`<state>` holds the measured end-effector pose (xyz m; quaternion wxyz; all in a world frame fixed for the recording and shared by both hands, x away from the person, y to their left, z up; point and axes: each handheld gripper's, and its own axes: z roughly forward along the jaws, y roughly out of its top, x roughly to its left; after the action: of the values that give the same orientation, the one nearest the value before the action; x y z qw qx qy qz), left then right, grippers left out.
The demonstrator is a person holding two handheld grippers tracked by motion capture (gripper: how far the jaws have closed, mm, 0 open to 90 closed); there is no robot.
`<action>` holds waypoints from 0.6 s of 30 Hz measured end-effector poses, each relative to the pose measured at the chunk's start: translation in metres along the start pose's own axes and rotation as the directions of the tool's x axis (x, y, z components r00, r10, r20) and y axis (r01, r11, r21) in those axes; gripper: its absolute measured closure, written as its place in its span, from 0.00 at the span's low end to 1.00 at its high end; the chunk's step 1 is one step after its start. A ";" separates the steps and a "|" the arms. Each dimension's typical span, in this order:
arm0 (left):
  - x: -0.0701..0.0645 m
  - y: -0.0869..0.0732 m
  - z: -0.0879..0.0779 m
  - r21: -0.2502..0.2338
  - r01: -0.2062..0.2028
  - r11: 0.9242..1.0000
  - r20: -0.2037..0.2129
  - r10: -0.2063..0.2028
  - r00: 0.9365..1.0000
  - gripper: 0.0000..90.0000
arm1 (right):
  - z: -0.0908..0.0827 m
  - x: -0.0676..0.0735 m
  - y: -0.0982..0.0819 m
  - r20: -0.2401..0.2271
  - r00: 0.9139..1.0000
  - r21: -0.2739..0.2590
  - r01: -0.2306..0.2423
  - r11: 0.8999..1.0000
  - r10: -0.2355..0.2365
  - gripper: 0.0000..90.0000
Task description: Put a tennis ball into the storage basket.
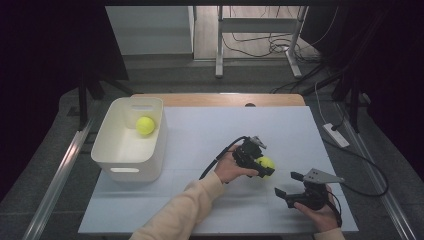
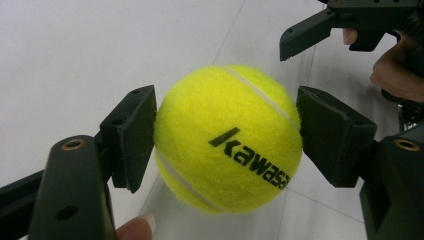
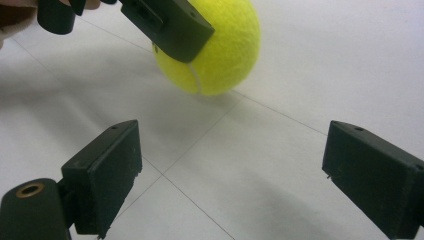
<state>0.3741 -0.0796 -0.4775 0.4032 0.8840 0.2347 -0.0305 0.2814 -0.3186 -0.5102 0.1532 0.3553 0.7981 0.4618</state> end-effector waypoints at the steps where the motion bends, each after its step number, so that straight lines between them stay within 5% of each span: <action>1: 0.000 -0.001 -0.001 -0.006 0.004 1.000 -0.003 -0.005 1.000 0.31 | 0.000 0.000 0.000 0.000 1.000 0.000 0.001 1.000 -0.001 0.10; 18: 0.010 -0.009 -0.027 -0.045 0.009 0.999 -0.045 -0.011 0.999 0.31 | 0.001 0.001 0.001 0.000 1.000 0.001 0.003 1.000 -0.003 0.10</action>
<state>0.3749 -0.0511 -0.4684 0.4175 0.8739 0.2488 -0.0073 0.2815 -0.3169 -0.5100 0.1539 0.3542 0.7988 0.4612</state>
